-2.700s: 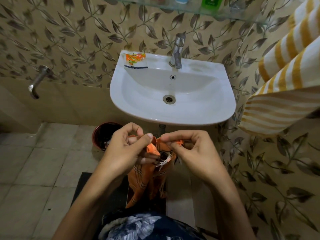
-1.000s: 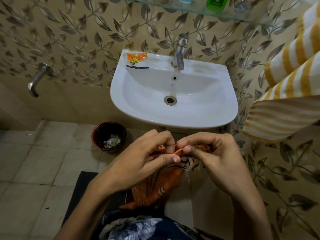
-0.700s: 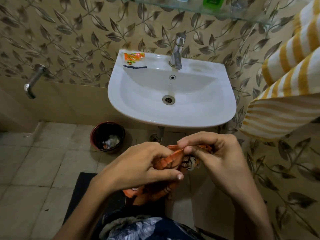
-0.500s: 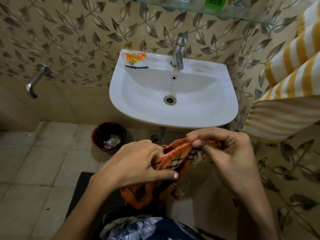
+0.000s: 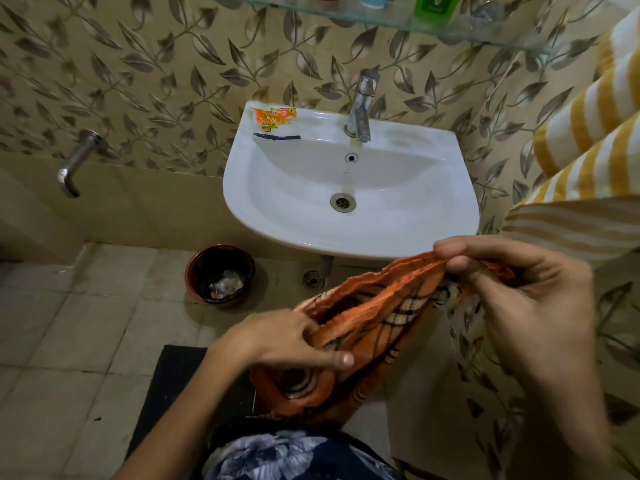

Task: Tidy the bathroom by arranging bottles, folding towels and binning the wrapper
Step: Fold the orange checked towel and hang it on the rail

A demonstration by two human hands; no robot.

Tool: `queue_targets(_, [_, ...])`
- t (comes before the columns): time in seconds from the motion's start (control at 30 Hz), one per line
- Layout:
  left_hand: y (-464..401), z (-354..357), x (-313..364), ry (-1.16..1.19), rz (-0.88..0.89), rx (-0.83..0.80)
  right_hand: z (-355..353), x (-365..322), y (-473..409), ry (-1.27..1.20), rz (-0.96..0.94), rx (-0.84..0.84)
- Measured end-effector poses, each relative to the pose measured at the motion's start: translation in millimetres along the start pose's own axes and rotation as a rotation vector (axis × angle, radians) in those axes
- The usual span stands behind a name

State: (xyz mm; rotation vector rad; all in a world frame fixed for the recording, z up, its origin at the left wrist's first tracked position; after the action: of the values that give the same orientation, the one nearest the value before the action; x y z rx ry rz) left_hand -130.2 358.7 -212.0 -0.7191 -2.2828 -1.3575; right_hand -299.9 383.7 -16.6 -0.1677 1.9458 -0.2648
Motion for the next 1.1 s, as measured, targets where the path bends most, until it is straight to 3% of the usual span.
queue_targets(0.07, [-9,24,-10,0.122,-0.029,-0.207,-8,-7,2,0.018,-0.021,0.027])
queue_targets(0.13, [-13,34,-15,0.165,-0.028,-0.247,-14,-11,4,0.031,-0.025,0.059])
queue_targets(0.23, [-17,24,-28,0.213,-0.096,-0.099,-21,-10,6,0.032,-0.012,0.086])
queue_targets(0.37, [-26,3,-38,-0.081,-0.178,0.123,-24,-12,8,0.005,-0.021,0.104])
queue_targets(0.53, [-22,-11,-48,-0.171,-0.244,0.28,-38,1,11,0.088,-0.009,0.157])
queue_targets(0.7, [12,-42,-54,-0.334,-0.104,0.587,-69,27,18,0.153,0.069,0.242])
queue_targets(0.93, [67,-68,-35,-0.741,0.137,0.765,-80,62,17,0.151,0.176,0.242])
queue_targets(1.1, [102,-96,-21,-0.78,0.227,0.892,-85,73,9,0.172,0.16,0.244])
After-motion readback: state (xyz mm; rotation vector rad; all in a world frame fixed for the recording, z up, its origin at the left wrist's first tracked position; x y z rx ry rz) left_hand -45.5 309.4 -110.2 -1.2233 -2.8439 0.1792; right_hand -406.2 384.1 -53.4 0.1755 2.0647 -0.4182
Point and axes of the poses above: each hand's wrist, its own y-axis away from the middle knuckle, its own z-axis out of the palm, x = y × z, the point moved 10 cm from there along -y, towards the middle knuckle, and after that the axes turned 13 degrees about -x, right-handed, at the moved point
